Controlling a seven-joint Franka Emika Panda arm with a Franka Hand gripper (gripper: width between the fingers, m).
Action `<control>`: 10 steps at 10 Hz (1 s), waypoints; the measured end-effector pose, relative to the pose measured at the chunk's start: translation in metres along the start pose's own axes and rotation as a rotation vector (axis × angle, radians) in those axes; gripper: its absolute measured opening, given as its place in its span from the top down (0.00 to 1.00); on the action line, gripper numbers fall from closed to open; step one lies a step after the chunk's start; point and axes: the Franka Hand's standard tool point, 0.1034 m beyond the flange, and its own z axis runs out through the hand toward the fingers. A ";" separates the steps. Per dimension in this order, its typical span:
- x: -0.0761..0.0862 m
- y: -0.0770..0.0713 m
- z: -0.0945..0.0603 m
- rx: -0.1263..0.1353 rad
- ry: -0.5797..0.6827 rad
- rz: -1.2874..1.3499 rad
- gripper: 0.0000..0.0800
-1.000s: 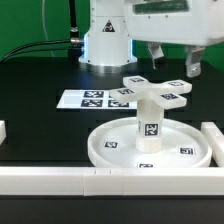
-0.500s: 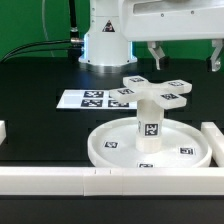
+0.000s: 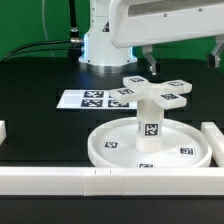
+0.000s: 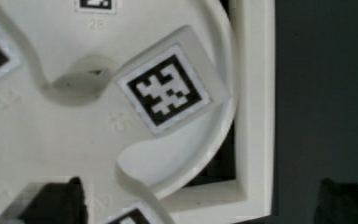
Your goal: Assemble round table
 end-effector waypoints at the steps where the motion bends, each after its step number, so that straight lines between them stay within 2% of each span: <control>1: 0.002 0.000 -0.001 -0.005 0.002 -0.106 0.19; 5: 0.001 0.003 0.001 -0.007 -0.002 -0.400 0.19; 6: 0.003 0.010 0.002 -0.019 -0.009 -0.597 0.19; 7: 0.005 0.017 0.005 -0.019 -0.012 -0.717 0.19; 10: 0.006 0.037 0.004 -0.029 -0.017 -0.998 0.19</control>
Offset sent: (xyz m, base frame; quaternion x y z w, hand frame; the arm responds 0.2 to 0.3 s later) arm 0.0000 0.0000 0.0000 0.0000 0.0000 -0.1938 0.9810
